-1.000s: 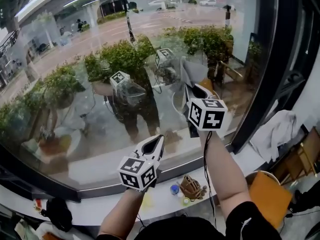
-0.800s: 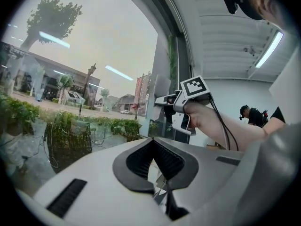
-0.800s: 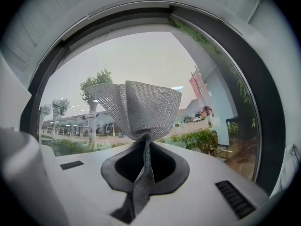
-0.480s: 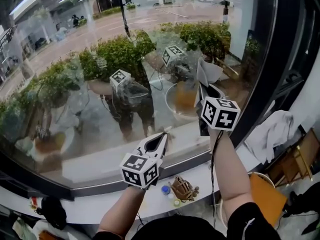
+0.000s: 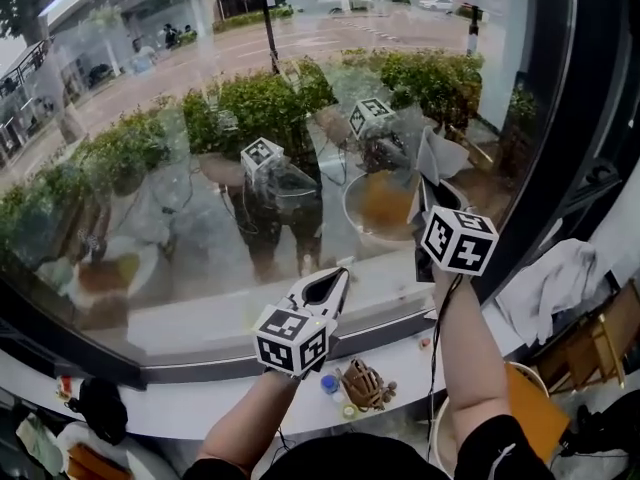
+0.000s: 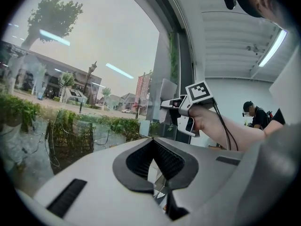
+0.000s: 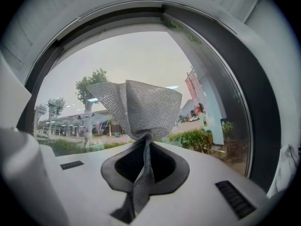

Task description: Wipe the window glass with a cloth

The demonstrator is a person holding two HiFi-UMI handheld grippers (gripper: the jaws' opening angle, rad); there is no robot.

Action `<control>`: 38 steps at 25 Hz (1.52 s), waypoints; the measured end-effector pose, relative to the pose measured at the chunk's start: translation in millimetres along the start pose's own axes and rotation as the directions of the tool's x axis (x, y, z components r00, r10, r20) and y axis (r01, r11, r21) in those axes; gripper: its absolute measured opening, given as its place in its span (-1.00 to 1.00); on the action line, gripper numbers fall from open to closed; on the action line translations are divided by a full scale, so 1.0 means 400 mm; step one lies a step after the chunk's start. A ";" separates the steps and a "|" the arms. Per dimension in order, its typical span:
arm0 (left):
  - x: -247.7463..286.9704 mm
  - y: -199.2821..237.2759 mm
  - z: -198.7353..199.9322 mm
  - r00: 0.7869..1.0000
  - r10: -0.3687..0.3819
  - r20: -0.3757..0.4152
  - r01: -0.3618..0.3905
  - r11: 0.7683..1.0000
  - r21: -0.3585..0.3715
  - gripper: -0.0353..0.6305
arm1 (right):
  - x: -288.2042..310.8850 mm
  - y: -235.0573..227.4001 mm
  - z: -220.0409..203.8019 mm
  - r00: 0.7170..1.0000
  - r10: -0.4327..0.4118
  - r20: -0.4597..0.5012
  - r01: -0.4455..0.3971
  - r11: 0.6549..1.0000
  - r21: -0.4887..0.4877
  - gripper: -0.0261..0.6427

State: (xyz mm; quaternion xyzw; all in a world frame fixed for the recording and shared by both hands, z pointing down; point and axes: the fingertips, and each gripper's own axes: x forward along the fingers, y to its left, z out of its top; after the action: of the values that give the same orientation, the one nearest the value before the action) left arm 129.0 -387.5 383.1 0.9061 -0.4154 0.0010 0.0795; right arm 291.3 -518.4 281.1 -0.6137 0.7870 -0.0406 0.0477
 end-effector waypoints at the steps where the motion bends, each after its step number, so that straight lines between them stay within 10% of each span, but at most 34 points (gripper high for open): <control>1: -0.005 0.004 0.001 1.000 0.007 0.004 -0.007 1.000 -0.002 -0.90 | 0.000 0.003 0.000 1.000 0.002 0.000 -0.002 1.000 -0.007 -0.81; 14: -0.140 0.034 -0.042 0.991 0.135 0.010 -0.135 0.991 -0.024 -0.90 | -0.087 0.119 -0.055 0.993 0.118 0.015 -0.118 0.993 -0.016 -0.81; 38: -1.019 0.001 -0.209 0.928 0.371 -0.001 -0.370 0.925 -0.089 -0.90 | -0.700 0.853 -0.399 0.899 0.407 -0.160 -0.403 0.913 0.062 -0.80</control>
State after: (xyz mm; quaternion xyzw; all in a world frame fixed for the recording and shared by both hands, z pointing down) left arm -132.9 -68.7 438.1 0.8069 -0.5795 -0.0094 0.1144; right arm 10.7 -163.0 404.5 -0.4303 0.8979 -0.0926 -0.0038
